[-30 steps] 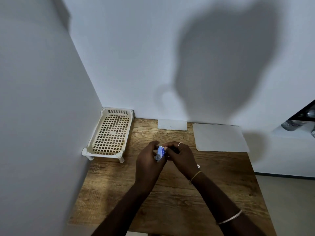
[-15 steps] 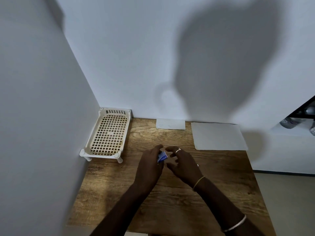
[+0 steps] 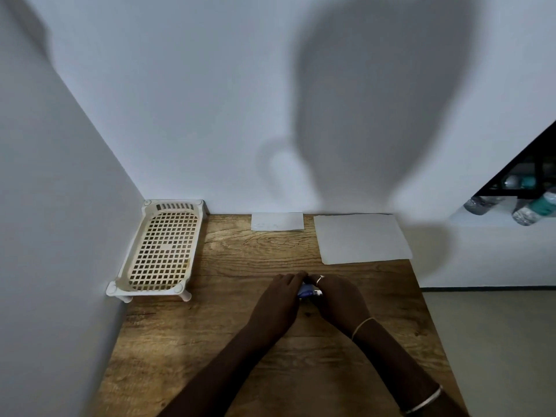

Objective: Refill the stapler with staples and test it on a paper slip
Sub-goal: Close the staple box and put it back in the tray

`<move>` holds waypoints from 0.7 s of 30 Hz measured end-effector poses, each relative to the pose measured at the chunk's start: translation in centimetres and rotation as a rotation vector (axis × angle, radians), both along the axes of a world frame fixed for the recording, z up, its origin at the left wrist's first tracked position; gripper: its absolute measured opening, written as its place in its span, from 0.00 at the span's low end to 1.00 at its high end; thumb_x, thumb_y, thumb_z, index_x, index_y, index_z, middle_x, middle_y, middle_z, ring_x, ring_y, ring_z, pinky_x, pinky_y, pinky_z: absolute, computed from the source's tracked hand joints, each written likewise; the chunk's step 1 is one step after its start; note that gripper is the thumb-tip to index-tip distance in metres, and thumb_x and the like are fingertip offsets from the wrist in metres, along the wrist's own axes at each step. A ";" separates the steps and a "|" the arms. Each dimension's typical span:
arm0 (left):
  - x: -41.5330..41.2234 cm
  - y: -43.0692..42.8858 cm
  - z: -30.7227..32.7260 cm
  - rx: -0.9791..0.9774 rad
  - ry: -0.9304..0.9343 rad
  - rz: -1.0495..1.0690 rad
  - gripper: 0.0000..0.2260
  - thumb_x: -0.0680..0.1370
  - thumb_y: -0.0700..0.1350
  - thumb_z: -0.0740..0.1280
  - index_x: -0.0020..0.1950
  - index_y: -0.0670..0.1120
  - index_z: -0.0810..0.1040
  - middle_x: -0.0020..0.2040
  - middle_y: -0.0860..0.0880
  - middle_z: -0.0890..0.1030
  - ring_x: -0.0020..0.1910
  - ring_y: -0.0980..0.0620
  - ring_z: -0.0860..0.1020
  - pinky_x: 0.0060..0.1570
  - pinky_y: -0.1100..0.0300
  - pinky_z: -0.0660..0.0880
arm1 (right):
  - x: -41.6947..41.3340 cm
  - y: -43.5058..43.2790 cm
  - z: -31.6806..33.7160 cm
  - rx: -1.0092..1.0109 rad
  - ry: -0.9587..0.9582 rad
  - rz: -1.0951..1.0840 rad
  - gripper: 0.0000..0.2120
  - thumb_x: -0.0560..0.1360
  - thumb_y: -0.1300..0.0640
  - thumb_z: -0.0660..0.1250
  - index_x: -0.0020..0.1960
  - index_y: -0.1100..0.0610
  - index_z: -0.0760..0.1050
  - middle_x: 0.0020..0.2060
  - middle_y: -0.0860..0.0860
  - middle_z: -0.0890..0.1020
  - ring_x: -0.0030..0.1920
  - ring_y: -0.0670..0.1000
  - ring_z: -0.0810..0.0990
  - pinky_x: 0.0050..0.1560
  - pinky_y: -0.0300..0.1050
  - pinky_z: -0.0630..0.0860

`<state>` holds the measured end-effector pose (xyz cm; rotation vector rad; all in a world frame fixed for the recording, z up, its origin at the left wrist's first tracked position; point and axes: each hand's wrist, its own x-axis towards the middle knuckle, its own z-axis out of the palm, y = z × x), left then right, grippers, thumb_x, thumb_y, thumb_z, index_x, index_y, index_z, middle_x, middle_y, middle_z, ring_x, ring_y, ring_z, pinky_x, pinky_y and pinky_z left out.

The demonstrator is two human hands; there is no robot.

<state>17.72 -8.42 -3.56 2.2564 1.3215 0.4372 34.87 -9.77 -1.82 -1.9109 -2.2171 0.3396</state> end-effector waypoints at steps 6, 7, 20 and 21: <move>2.2 1.0 -1.8 -0.064 0.044 -0.005 0.25 0.79 0.45 0.68 0.76 0.50 0.68 0.66 0.49 0.79 0.63 0.49 0.75 0.58 0.56 0.72 | 1.9 0.7 -2.5 -0.090 0.001 -0.080 0.19 0.76 0.49 0.71 0.66 0.45 0.77 0.55 0.47 0.85 0.54 0.48 0.83 0.55 0.43 0.79; 2.4 1.0 -2.1 -0.073 0.053 -0.006 0.26 0.79 0.44 0.68 0.77 0.51 0.68 0.67 0.49 0.79 0.64 0.49 0.75 0.58 0.57 0.72 | 2.1 0.7 -3.0 -0.106 0.003 -0.084 0.19 0.76 0.49 0.70 0.66 0.45 0.77 0.56 0.47 0.85 0.55 0.48 0.83 0.56 0.43 0.78; 2.3 1.2 -4.7 -0.078 0.098 0.059 0.21 0.79 0.47 0.66 0.73 0.50 0.74 0.66 0.51 0.80 0.66 0.50 0.74 0.59 0.58 0.70 | 3.7 0.9 -6.5 -0.151 0.046 -0.100 0.19 0.78 0.51 0.67 0.68 0.46 0.76 0.58 0.48 0.83 0.57 0.48 0.81 0.56 0.42 0.76; 2.1 1.1 -4.7 -0.084 0.090 0.070 0.21 0.79 0.47 0.67 0.72 0.51 0.75 0.66 0.52 0.80 0.65 0.50 0.75 0.58 0.58 0.70 | 3.8 1.0 -6.6 -0.153 0.054 -0.097 0.19 0.78 0.51 0.67 0.69 0.46 0.75 0.59 0.48 0.83 0.58 0.48 0.80 0.57 0.42 0.76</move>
